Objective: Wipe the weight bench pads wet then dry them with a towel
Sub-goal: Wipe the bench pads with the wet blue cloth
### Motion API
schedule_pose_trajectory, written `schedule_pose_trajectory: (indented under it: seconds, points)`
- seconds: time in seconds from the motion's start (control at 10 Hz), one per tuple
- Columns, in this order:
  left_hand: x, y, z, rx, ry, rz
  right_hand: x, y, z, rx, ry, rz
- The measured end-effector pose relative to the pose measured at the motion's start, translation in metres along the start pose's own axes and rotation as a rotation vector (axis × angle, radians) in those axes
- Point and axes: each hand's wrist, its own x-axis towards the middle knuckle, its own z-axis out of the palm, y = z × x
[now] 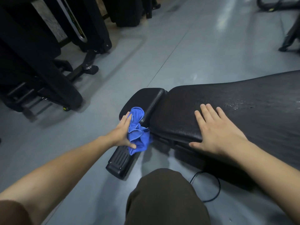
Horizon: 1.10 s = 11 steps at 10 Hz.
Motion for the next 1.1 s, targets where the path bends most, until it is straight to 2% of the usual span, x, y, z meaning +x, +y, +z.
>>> schedule_pose_trajectory:
  seconds: [0.1,0.3,0.4,0.5,0.6,0.7,0.8,0.9,1.0,1.1]
  points:
    - [0.001,0.010,0.004,-0.019,0.079,0.008,-0.001,0.000,0.000,0.002,0.012,-0.008]
    - [0.013,0.018,0.022,-0.192,0.342,0.052,-0.001,0.000,0.000,0.004,0.014,-0.006]
    - [0.020,0.015,0.018,-0.161,0.379,0.065,-0.001,0.000,0.001,0.013,0.036,-0.008]
    - [0.030,-0.016,0.010,-0.033,0.268,-0.054,0.000,0.000,0.002,0.016,0.064,-0.004]
    - [0.041,-0.059,0.001,0.049,0.125,-0.314,0.001,0.000,0.006,0.018,0.086,-0.015]
    - [0.053,-0.070,0.000,-0.055,0.035,-0.417,0.005,0.002,0.018,0.019,0.157,-0.006]
    - [0.050,-0.045,-0.006,-0.101,0.062,-0.459,0.007,0.002,0.023,0.032,0.169,0.004]
    - [0.044,-0.038,-0.011,-0.159,0.041,-0.585,0.007,0.002,0.025,0.013,0.207,0.010]
    - [0.037,-0.032,-0.018,-0.352,0.045,-0.603,0.007,0.001,0.024,0.003,0.213,0.014]
    - [0.032,-0.027,-0.020,-0.503,0.104,-0.529,0.007,0.001,0.024,0.000,0.215,0.012]
